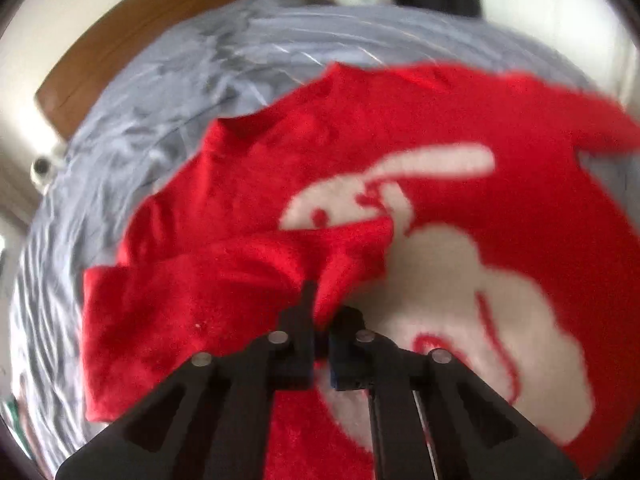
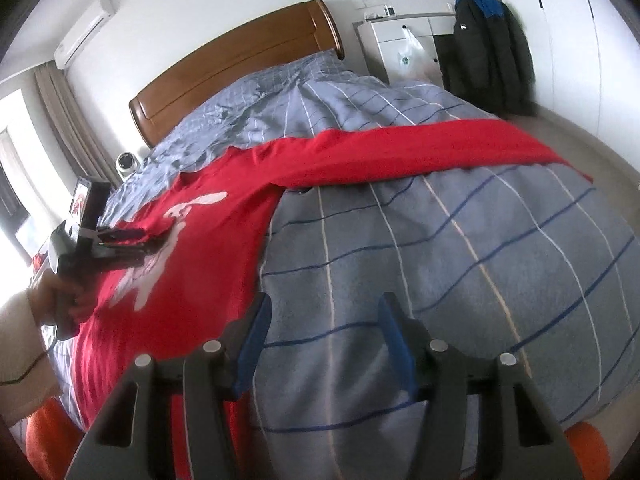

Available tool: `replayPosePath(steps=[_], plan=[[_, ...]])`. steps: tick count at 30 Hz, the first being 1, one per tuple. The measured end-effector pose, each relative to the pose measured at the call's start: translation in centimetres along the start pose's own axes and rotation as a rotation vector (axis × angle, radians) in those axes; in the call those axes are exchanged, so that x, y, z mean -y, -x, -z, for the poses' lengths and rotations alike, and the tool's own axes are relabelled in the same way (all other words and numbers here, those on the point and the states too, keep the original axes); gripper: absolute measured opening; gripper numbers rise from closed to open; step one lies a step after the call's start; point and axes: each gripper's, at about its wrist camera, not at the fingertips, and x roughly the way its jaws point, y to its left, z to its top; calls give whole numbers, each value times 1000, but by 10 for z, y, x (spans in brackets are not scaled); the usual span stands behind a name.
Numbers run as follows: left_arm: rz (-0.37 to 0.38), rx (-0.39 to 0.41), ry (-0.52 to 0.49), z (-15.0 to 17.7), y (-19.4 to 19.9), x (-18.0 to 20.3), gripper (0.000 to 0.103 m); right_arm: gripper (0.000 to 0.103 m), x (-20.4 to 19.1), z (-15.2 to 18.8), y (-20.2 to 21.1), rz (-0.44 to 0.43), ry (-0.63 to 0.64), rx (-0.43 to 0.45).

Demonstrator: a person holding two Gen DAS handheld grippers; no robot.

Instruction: Fold small clothes

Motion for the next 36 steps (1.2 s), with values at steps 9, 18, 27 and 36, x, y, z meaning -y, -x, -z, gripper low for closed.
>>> replayPosePath(steps=[9,18,27,36], plan=[[-215,131,742,60,102,-232,2,56,-7,1,9,-10,54,25],[-570,-43,1042,195,109,-344,2,56,-17,4,-1,-18,91,1],[-591,-165,1065,231,76,-338,2,56,-15,7,-6,13,94,-14],[-493,-28,941,235,149,-276,66,74,9,-5,14,21,9,-27]])
